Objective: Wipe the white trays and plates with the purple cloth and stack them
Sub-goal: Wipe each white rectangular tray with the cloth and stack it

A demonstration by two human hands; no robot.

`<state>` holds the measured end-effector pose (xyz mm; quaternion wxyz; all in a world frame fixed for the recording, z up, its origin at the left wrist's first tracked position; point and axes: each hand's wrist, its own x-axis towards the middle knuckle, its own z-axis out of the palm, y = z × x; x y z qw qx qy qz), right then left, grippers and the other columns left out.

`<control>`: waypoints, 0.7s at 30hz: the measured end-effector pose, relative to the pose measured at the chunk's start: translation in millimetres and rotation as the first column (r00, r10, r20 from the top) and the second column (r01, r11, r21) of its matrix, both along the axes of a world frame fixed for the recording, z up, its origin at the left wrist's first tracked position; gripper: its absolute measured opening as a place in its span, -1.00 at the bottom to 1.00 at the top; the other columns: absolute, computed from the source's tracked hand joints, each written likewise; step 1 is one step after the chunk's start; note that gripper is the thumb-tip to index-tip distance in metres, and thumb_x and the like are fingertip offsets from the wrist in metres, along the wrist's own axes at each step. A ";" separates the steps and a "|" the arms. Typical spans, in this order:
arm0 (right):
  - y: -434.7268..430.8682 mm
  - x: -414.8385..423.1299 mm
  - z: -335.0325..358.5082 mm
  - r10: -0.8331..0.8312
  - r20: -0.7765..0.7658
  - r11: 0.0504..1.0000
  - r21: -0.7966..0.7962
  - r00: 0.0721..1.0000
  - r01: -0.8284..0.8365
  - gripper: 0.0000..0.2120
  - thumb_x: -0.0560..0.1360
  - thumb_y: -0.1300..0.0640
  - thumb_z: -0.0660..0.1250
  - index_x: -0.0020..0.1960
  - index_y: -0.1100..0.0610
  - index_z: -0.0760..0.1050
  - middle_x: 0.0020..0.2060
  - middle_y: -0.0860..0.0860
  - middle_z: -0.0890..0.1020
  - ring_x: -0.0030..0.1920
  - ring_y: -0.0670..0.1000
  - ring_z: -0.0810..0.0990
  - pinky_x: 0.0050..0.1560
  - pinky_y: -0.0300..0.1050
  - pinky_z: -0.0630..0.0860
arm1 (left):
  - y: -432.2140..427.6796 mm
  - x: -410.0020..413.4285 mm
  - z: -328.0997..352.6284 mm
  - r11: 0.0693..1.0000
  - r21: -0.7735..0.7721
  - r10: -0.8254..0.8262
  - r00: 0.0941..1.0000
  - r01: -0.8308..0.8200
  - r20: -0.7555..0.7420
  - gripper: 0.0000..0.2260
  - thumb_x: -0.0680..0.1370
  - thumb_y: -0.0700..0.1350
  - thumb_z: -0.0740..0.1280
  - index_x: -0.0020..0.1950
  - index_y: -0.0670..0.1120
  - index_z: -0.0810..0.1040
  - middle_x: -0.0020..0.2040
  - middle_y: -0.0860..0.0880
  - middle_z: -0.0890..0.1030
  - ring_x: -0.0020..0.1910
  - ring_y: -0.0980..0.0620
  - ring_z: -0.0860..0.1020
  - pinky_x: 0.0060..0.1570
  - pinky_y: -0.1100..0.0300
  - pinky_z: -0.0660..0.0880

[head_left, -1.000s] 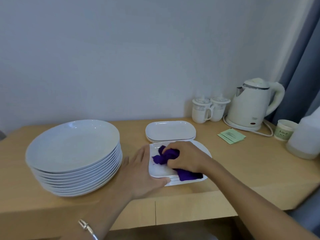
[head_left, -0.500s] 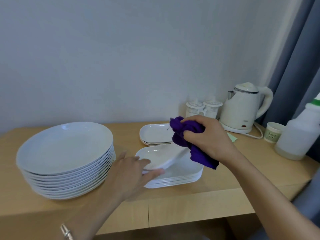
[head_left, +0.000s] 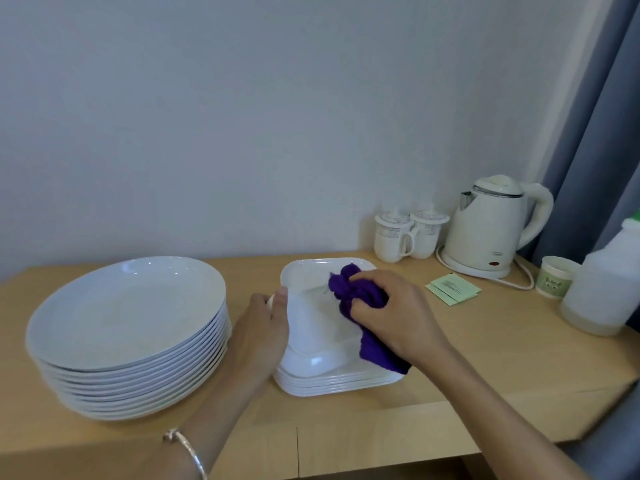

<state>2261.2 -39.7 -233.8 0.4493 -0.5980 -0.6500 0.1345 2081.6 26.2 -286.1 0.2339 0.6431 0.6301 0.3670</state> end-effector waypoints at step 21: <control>72.4 23.5 -41.1 -0.139 0.351 0.990 0.052 0.926 0.128 -0.76 0.51 0.03 0.29 0.14 0.06 0.54 0.14 -0.02 0.53 0.21 0.01 0.40 0.15 -0.20 0.30 | 10.4 16.7 -17.5 0.981 -0.154 -0.157 0.940 0.115 -0.303 -0.41 0.62 0.18 -0.05 0.56 -0.07 -0.08 0.55 -0.05 0.10 0.50 -0.06 0.14 0.37 -0.03 0.22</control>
